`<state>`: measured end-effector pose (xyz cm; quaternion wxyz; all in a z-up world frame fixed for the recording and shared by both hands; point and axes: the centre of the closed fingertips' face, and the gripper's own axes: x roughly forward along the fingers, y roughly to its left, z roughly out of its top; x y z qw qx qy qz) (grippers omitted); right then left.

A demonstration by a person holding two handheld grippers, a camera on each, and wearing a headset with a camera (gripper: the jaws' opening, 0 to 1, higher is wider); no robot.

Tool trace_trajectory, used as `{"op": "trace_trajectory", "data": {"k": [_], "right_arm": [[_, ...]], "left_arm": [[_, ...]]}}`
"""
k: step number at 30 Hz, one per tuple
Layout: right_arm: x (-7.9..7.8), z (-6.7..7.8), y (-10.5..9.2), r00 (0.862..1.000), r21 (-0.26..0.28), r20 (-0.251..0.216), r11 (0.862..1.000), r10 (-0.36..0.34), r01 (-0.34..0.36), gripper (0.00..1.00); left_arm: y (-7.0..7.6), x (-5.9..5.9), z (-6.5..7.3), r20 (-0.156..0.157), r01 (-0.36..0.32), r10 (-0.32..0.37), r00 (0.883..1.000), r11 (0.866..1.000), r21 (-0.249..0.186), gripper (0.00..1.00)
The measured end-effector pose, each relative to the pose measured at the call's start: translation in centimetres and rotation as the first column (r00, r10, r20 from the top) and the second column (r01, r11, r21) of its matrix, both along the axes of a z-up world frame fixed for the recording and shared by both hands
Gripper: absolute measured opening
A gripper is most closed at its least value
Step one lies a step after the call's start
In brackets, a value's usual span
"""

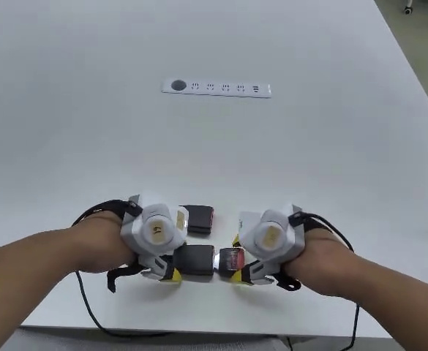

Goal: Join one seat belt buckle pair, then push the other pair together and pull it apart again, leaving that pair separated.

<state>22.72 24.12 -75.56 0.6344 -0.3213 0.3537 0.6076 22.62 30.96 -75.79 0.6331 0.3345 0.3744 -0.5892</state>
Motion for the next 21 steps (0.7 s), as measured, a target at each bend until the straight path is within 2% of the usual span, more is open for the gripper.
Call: {"op": "trace_trajectory", "data": {"k": [1, 4, 6, 9, 12, 16, 18, 19, 21], "right_arm": [[0.0, 0.3, -0.1, 1.000, 0.012, -0.012, 1.000, -0.001, 0.001, 0.34], [0.8, 1.1, -0.8, 1.000, 0.023, -0.007, 0.999, -0.024, 0.024, 0.31], [1.3, 2.0, -1.1, 0.999, 0.033, -0.001, 0.998, -0.047, 0.047, 0.29], [2.8, 2.1, -2.4, 0.998, 0.026, 0.023, 0.998, -0.062, 0.061, 0.29], [4.5, 1.9, -4.2, 0.993, 0.008, 0.035, 0.994, -0.111, 0.110, 0.30], [6.0, 1.8, -5.9, 0.992, -0.028, 0.086, 0.995, -0.095, 0.098, 0.33], [6.9, 1.9, -6.5, 0.989, -0.026, 0.104, 0.994, -0.107, 0.111, 0.33], [7.3, 2.2, -6.5, 0.986, -0.017, 0.129, 0.994, -0.103, 0.106, 0.33], [8.0, 1.9, -7.1, 0.987, -0.024, 0.123, 0.994, -0.106, 0.109, 0.34]], "left_arm": [[0.0, 0.2, 0.6, 0.007, -0.011, 0.011, 1.000, 1.000, -0.008, 0.44], [0.0, 0.8, 1.9, 0.020, -0.013, 0.013, 1.000, 1.000, -0.026, 0.45], [-0.1, 1.7, 2.6, 0.035, -0.018, 0.020, 0.999, 0.999, -0.035, 0.45], [-0.5, 3.1, 3.4, 0.047, -0.038, 0.041, 0.998, 0.998, -0.055, 0.47], [-0.7, 4.5, 3.3, 0.060, -0.042, 0.046, 0.997, 0.997, -0.057, 0.50], [-0.7, 5.9, 2.8, 0.054, -0.065, 0.069, 0.996, 0.996, -0.065, 0.55], [-0.9, 6.3, 2.6, 0.059, -0.069, 0.073, 0.996, 0.995, -0.066, 0.56], [-0.9, 6.4, 2.6, 0.059, -0.070, 0.074, 0.996, 0.995, -0.066, 0.56], [-0.7, 7.4, 2.3, 0.062, -0.081, 0.085, 0.994, 0.994, -0.068, 0.56]]}}
